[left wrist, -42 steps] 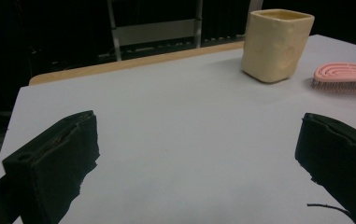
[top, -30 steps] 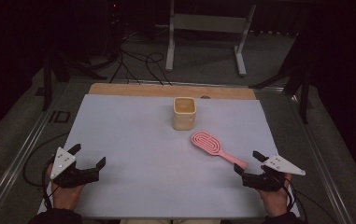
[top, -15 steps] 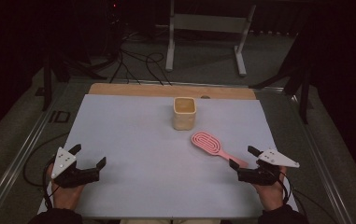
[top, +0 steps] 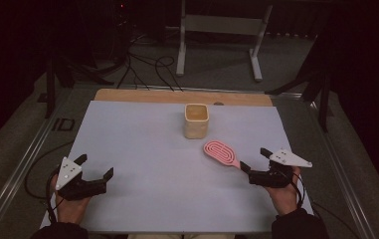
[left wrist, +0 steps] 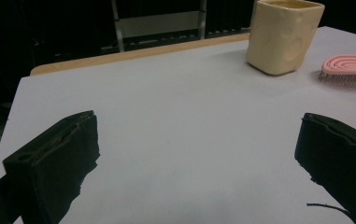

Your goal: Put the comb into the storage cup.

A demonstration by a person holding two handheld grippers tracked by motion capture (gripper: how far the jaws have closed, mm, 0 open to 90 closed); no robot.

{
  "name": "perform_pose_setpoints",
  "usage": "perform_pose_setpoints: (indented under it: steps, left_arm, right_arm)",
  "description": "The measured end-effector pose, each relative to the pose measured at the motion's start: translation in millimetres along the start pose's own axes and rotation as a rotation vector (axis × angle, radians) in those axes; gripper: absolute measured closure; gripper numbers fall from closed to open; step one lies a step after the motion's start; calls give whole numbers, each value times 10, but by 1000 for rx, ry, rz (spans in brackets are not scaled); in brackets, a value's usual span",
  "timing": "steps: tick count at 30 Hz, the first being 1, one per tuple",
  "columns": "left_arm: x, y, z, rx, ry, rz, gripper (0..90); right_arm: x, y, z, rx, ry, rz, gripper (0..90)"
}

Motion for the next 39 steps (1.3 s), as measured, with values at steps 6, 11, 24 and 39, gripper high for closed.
perform_pose_setpoints:
  steps: [6,11,24,39]
  left_arm:
    - [4,-2,2,2,-3,-8,7]
    - [3,-2,1,3,0,-6,11]
    - [9,-5,0,2,3,-8,11]
    - [14,-5,0,5,4,-9,11]
  right_arm:
    - [-17,52,34,10,4,-1,85]
    - [-33,92,70,18,5,-3,84]
    - [-130,110,158,28,18,40,85]
    - [-166,198,273,34,4,42,79]
Point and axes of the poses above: each handheld gripper's, and its own axes: z roughly forward along the jaws, y roughly out of its top, x roughly to its left, the point moved 1 cm from there along z, roughly forward along the jaws, and after that the axes turned 2 degrees about -x, right-handed, at the moved point
